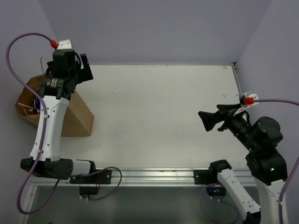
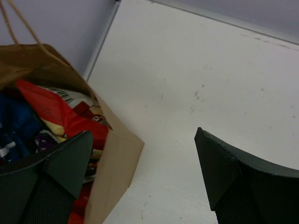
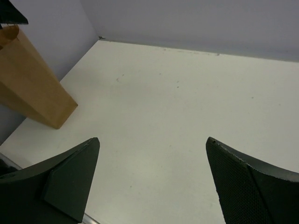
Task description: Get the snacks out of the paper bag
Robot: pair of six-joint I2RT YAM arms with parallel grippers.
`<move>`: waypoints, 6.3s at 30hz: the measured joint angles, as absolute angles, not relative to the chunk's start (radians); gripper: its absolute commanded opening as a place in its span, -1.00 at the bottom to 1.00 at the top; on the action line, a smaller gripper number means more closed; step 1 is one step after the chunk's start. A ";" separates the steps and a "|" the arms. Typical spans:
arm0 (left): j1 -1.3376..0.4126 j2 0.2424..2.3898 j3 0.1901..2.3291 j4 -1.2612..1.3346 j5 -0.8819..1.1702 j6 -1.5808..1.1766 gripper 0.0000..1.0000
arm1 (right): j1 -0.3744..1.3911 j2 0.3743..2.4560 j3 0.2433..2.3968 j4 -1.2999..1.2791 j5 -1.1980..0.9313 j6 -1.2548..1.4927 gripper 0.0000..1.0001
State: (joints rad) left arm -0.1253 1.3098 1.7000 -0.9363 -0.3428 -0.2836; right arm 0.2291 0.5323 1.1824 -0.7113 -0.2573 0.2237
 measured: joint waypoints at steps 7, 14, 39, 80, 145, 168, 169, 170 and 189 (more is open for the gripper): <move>-0.048 1.354 1.713 -0.994 -0.376 -0.275 0.63 | 0.229 0.507 1.089 -0.715 -0.328 0.232 0.98; -0.033 1.346 1.575 -0.999 -0.339 -0.267 0.17 | 0.247 0.451 1.068 -0.694 -0.337 0.233 0.98; -0.455 1.435 1.623 -0.979 -0.058 -0.316 -1.00 | 0.267 0.390 1.024 -0.664 -0.331 0.228 0.98; -0.361 1.158 1.559 -1.111 -0.702 -0.672 0.73 | 0.295 0.350 1.003 -0.660 -0.330 0.224 0.98; -0.216 1.110 1.466 -0.797 -0.242 -0.491 0.81 | 0.329 0.310 0.976 -0.659 -0.253 0.200 0.98; -0.216 1.213 1.336 -0.734 -0.249 -0.582 -1.00 | 0.329 0.320 0.976 -0.659 -0.265 0.196 0.98; -0.216 1.216 1.340 -0.731 -0.247 -0.559 -1.00 | 0.329 0.323 0.976 -0.659 -0.272 0.194 0.98; -0.216 1.221 1.344 -0.727 -0.242 -0.533 -1.00 | 0.329 0.326 0.976 -0.660 -0.281 0.191 0.98; -0.221 1.386 1.586 -0.704 0.063 0.118 -1.00 | 0.336 0.579 1.083 -0.663 -0.440 0.198 0.98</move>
